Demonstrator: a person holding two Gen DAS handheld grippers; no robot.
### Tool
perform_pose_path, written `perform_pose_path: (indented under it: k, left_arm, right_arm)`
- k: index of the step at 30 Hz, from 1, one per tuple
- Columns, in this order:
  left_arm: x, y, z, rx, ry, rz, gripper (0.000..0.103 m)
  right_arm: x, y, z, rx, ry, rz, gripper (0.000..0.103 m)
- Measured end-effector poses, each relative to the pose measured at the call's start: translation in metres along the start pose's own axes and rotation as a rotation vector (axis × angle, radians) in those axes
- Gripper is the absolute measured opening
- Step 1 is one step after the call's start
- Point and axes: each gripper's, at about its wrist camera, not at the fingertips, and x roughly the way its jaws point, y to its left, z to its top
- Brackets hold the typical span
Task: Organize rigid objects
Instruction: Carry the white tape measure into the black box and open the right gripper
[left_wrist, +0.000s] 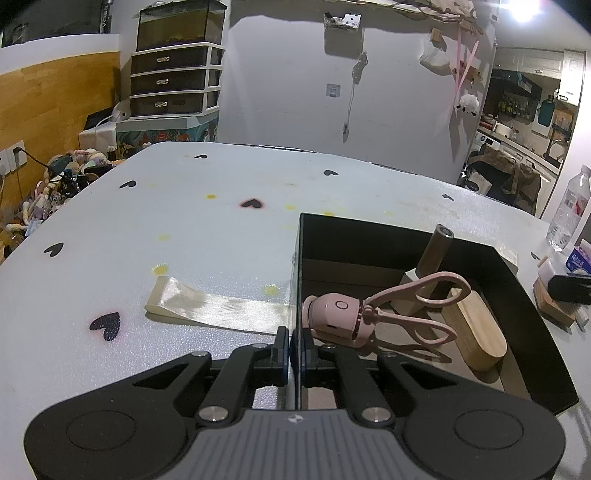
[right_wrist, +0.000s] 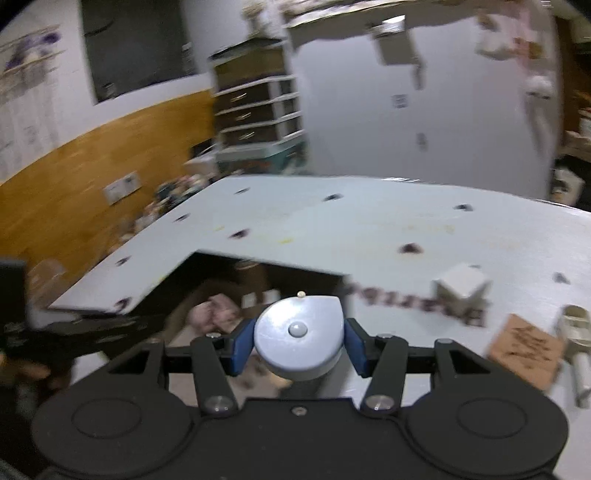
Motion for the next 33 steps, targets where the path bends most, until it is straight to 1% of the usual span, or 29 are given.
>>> perform_pose_path:
  k: [6, 10, 15, 18, 21, 27, 33]
  left_arm:
    - [0.001, 0.000, -0.001, -0.003, 0.001, -0.003, 0.006]
    - [0.001, 0.001, -0.001, 0.000, 0.003, -0.009, 0.006]
    - [0.002, 0.003, -0.002, -0.008, 0.001, -0.015, 0.007]
    - [0.001, 0.004, -0.002, -0.010, 0.000, -0.016, 0.007]
    - [0.001, 0.004, -0.002, -0.011, 0.000, -0.018, 0.007]
    - [0.001, 0.004, -0.002, -0.012, 0.001, -0.019, 0.007]
    - [0.001, 0.004, -0.002, -0.010, 0.002, -0.019, 0.007]
  right_arm:
    - [0.024, 0.033, -0.003, -0.110, 0.152, 0.086, 0.054]
    - [0.033, 0.048, -0.003, -0.195, 0.240, 0.080, 0.054]
    - [0.036, 0.054, 0.000, -0.280, 0.329, 0.076, 0.054]
    - [0.036, 0.057, 0.001, -0.319, 0.351, 0.063, 0.054]
    - [0.038, 0.056, 0.003, -0.325, 0.377, 0.053, 0.054]
    - [0.037, 0.055, 0.005, -0.312, 0.394, 0.053, 0.054]
    - [0.032, 0.054, 0.009, -0.284, 0.390, 0.065, 0.062]
